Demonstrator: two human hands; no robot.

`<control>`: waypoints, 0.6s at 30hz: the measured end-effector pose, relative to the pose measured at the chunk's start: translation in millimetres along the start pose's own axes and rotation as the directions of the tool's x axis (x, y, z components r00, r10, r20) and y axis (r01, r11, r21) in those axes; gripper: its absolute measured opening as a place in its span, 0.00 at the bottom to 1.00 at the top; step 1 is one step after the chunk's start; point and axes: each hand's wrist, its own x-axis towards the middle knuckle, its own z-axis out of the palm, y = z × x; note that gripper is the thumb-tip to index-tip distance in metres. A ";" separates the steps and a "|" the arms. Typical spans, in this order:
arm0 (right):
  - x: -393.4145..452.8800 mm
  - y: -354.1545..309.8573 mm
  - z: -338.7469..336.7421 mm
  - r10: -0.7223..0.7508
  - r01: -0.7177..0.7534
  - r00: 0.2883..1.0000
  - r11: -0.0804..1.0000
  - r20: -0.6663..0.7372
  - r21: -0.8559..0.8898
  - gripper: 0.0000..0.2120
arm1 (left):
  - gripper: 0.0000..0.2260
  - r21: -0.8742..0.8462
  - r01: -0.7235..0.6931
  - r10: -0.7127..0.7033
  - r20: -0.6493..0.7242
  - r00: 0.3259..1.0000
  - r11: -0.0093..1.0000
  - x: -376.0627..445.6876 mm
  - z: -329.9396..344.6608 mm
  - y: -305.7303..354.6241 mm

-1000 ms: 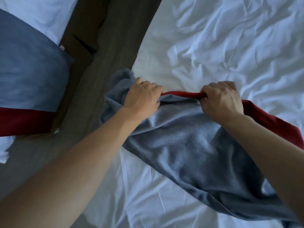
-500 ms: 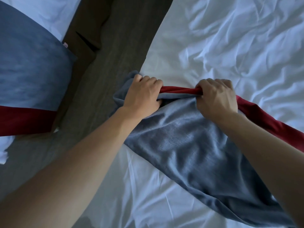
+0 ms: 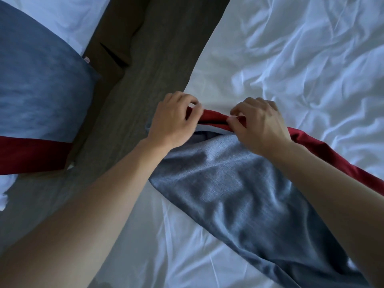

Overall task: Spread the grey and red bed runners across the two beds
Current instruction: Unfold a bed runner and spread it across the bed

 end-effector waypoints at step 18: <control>19.2 8.9 3.5 0.131 -0.140 0.989 0.977 -0.066 -0.160 0.06 | 0.11 0.061 0.366 -0.371 0.137 0.918 0.929 35.5 6.7 -25.9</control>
